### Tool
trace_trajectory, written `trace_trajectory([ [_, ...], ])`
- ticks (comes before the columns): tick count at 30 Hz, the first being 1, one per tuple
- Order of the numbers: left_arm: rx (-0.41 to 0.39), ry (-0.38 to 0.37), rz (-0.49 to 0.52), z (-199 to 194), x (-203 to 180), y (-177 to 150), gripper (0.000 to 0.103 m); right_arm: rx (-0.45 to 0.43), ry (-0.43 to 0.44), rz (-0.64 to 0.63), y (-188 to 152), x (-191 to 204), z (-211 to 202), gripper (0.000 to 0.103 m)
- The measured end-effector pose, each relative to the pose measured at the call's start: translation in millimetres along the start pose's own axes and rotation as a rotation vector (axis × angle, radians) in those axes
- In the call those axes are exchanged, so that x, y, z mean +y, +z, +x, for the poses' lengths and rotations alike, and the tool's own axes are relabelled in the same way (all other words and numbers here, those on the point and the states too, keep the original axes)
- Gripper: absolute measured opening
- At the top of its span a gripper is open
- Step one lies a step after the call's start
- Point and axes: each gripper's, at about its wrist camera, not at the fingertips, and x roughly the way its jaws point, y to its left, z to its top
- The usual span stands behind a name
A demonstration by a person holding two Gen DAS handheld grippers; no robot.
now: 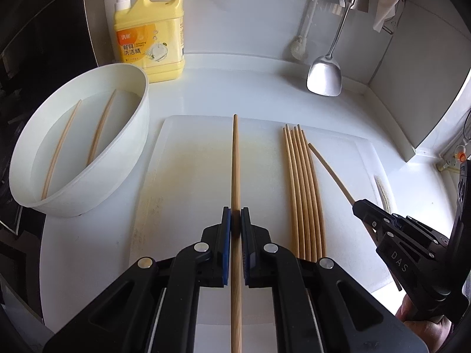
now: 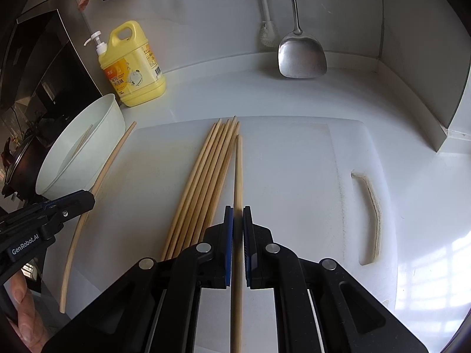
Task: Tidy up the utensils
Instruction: 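Close the right tool on the separated chopstick and lift it, then carry the chopstick over the water basin and open the right tool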
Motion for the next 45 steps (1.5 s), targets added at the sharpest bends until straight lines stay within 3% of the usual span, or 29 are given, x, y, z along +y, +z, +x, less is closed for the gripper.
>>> trace_trajectory([
  [8, 0.004, -0.005, 0.005, -2, 0, -4, 0.007, 0.007, 0.09, 0.126, -4, -10, -2, 0.007],
  [27, -0.038, 0.008, -0.038, -28, 27, 3, 0.007, -0.077, 0.159, 0.056, 28, 35, -28, 0.006],
  [33, -0.078, 0.038, -0.088, -49, 71, 16, 0.007, -0.097, 0.2, -0.011, 53, 79, -26, 0.006],
  [45, -0.134, 0.092, -0.097, -45, 225, 74, 0.007, -0.116, 0.254, -0.046, 114, 221, 37, 0.006],
])
